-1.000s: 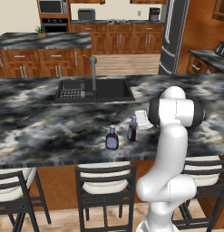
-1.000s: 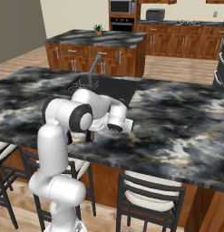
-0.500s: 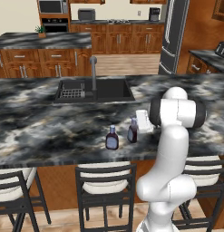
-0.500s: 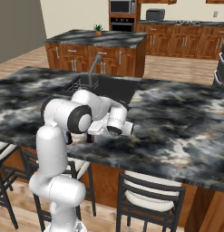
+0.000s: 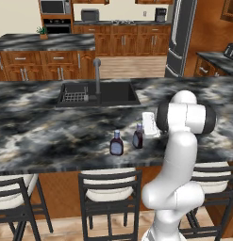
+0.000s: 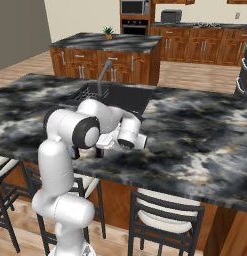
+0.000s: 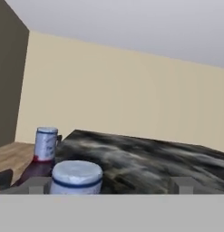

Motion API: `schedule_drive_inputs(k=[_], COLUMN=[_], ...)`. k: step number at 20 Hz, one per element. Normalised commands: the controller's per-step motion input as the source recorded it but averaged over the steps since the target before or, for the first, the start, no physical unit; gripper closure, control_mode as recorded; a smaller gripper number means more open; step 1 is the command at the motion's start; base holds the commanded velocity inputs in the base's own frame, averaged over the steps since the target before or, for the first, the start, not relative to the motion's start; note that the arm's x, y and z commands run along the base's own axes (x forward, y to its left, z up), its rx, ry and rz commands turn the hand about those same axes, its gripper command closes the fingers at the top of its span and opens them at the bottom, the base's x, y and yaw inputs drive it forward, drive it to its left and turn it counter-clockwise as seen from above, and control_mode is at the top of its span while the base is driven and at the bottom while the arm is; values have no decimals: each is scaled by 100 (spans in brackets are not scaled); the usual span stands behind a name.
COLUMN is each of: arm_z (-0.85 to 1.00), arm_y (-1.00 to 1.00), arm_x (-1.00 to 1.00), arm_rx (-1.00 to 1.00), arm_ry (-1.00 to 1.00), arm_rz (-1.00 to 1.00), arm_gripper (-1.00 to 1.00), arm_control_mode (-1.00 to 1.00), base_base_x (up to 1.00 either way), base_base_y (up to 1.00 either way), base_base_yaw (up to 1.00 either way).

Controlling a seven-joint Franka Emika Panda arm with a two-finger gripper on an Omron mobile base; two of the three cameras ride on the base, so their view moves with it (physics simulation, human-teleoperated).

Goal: The dining table condiment station is running low on condiment bottle. Refill the condiment station by opening the cabinet and taking the condiment bottle from the cabinet and placing it on the dining table.

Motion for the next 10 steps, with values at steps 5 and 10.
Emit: schedule_drive_inputs(k=[5, 10], arm_z=[28, 26], arm_y=[0, 11], arm_x=[-1, -66], arm_rx=[2, 0], arm_ry=[0, 0], arm_rz=[0, 6], arm_gripper=[-100, -100], arm_control_mode=[-100, -100], base_base_x=[0, 0], base_base_y=[0, 0], base_base_yaw=[0, 0])
